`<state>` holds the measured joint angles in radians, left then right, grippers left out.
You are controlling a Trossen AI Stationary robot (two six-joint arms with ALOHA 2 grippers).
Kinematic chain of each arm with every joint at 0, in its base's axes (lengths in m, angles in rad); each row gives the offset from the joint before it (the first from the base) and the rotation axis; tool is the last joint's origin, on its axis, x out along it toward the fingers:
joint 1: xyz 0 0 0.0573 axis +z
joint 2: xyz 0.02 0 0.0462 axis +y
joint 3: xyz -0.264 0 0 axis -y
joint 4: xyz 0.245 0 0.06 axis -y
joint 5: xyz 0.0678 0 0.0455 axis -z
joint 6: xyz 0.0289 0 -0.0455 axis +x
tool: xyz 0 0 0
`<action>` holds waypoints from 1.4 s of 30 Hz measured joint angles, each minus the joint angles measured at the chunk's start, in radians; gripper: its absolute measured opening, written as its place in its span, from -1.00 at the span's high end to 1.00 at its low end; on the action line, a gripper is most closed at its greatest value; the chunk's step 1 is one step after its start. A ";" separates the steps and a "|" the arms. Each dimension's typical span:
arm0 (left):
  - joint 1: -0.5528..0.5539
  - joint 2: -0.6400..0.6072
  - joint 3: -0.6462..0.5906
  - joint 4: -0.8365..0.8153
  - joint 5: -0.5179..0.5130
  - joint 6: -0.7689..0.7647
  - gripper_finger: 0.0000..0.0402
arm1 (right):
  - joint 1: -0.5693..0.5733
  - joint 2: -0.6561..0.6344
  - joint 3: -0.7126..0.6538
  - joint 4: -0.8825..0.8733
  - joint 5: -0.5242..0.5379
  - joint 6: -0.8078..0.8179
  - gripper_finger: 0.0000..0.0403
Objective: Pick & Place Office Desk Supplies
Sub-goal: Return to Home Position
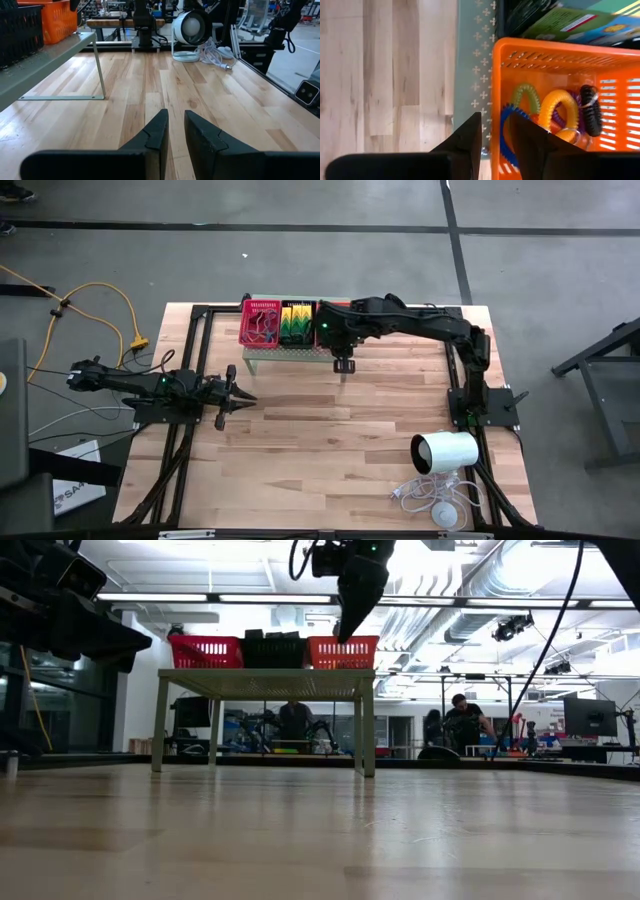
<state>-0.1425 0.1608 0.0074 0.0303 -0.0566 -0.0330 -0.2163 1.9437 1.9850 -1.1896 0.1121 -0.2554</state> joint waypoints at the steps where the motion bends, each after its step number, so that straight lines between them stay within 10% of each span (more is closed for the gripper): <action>1: 0.000 0.000 0.000 0.000 0.000 0.000 0.72 | 0.001 -0.002 0.000 -0.002 0.002 0.000 0.55; 42: 0.000 0.000 0.000 0.000 0.000 0.000 0.72 | 0.009 -0.137 0.000 0.126 0.018 0.133 0.55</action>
<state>-0.1422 0.1608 0.0074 0.0307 -0.0569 -0.0330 -0.2073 1.8069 1.9854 -1.0639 0.1299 -0.1221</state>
